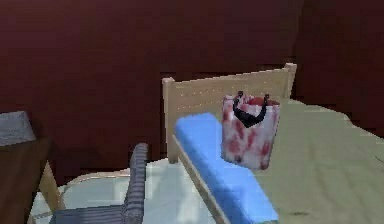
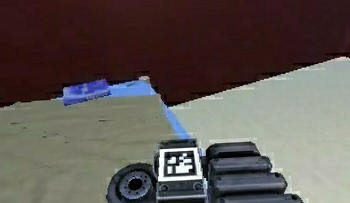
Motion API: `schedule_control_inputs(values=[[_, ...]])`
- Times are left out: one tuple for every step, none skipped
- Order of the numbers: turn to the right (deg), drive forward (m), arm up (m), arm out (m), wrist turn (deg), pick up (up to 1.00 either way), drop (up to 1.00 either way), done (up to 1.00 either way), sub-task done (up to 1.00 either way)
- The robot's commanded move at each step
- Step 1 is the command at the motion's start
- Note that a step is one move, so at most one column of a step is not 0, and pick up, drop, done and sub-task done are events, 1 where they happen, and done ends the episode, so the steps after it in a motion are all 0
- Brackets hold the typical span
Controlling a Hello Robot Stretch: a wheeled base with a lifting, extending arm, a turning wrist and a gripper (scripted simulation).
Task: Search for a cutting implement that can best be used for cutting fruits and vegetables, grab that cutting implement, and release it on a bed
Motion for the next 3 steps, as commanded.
schedule_control_inputs(values=[[45.0, 0.0, 0.0, 0.0, 0.0, 0.0, 0.0, 0.0, 0.0], [9.0, 0.0, 0.0, 0.0, 0.0, 0.0, 0.0, 0.0, 0.0], [0.0, 0.2, 0.0, 0.0, 0.0, 0.0, 0.0, 0.0, 0.0]])
